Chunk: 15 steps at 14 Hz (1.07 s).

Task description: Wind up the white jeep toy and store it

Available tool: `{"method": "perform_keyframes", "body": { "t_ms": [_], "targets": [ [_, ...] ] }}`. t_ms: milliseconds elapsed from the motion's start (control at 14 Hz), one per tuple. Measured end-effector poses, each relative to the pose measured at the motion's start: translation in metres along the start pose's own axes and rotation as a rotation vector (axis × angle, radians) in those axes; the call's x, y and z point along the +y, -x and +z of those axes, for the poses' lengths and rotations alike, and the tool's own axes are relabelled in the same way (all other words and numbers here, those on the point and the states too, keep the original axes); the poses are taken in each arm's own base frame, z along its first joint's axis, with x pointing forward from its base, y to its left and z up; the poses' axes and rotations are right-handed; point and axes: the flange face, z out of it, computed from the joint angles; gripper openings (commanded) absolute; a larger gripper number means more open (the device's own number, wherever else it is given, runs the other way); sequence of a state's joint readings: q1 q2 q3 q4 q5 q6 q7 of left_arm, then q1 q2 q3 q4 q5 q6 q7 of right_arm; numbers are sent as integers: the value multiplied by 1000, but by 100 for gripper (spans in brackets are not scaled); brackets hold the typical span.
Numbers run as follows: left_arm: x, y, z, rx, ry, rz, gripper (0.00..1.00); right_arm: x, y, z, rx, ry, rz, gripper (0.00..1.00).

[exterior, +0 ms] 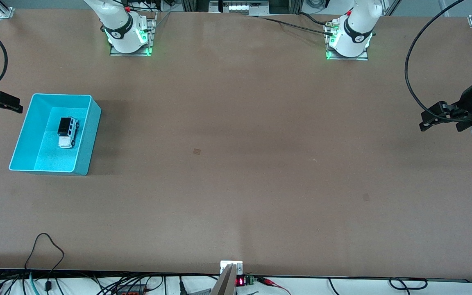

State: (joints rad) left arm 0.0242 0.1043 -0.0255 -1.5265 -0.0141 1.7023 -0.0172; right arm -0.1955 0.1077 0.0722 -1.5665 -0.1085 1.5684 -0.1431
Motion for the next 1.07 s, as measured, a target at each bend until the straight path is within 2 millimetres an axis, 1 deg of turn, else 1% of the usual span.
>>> {"method": "perform_keyframes", "body": {
  "t_ms": [143, 215, 358, 501, 859, 1074],
  "targets": [
    [0, 0, 0, 0, 0, 0, 100, -4, 5, -19, 17, -1, 11, 100],
    [0, 0, 0, 0, 0, 0, 100, -7, 11, -28, 15, -2, 9, 100],
    [0, 0, 0, 0, 0, 0, 100, -18, 20, -36, 0, -8, 5, 100],
    [0, 0, 0, 0, 0, 0, 100, -25, 19, -32, -8, -36, -2, 100],
    [0, 0, 0, 0, 0, 0, 100, -20, 12, -19, -30, -54, 9, 100],
    [0, 0, 0, 0, 0, 0, 100, -27, 10, -18, -32, -53, -1, 100]
  ]
}}
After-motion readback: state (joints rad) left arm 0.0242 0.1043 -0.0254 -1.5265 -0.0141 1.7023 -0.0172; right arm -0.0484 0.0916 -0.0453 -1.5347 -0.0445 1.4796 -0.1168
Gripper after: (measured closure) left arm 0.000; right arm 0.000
